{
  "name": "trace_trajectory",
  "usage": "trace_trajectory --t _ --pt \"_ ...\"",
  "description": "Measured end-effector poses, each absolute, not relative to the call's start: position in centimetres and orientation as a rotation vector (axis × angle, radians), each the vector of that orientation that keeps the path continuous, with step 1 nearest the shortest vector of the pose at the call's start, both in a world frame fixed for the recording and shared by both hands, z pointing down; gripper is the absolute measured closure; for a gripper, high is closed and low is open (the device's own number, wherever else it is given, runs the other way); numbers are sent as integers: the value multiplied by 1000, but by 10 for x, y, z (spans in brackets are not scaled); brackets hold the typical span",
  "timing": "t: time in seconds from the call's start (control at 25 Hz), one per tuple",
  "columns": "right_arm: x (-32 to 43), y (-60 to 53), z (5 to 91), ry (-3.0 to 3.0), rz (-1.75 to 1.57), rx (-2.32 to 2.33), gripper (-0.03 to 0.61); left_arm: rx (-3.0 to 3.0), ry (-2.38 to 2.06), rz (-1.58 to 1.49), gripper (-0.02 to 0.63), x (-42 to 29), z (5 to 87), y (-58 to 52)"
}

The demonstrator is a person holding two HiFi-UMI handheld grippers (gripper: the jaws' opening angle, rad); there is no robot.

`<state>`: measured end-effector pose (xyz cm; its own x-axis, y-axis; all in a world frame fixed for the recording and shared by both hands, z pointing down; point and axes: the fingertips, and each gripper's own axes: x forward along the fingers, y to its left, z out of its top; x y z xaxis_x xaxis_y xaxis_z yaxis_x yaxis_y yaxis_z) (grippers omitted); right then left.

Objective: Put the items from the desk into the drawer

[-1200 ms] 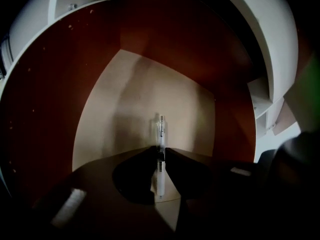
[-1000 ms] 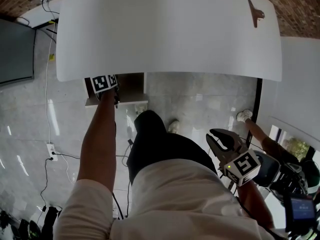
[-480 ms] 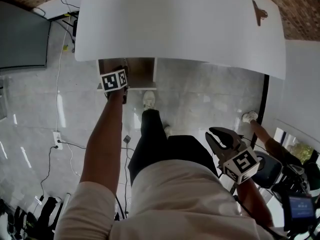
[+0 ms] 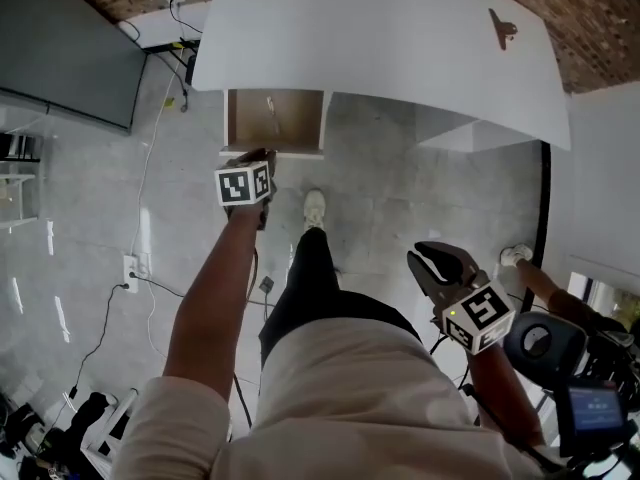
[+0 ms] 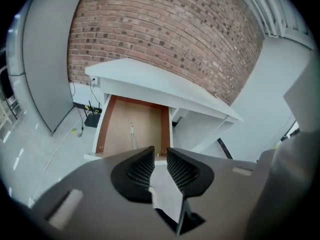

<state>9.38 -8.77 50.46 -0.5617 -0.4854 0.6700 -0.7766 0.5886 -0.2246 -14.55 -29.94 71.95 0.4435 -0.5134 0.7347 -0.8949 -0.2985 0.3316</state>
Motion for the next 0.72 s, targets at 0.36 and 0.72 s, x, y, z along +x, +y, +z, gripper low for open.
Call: trace_trajectory --t 0.36,0.72 --pt "61 22 479 -2354 651 957 538 2077 -1120 697 549 -146 606 -142" --pt "1 55 448 -2409 564 930 555 2298 -936 659 588 -145 498 -25"
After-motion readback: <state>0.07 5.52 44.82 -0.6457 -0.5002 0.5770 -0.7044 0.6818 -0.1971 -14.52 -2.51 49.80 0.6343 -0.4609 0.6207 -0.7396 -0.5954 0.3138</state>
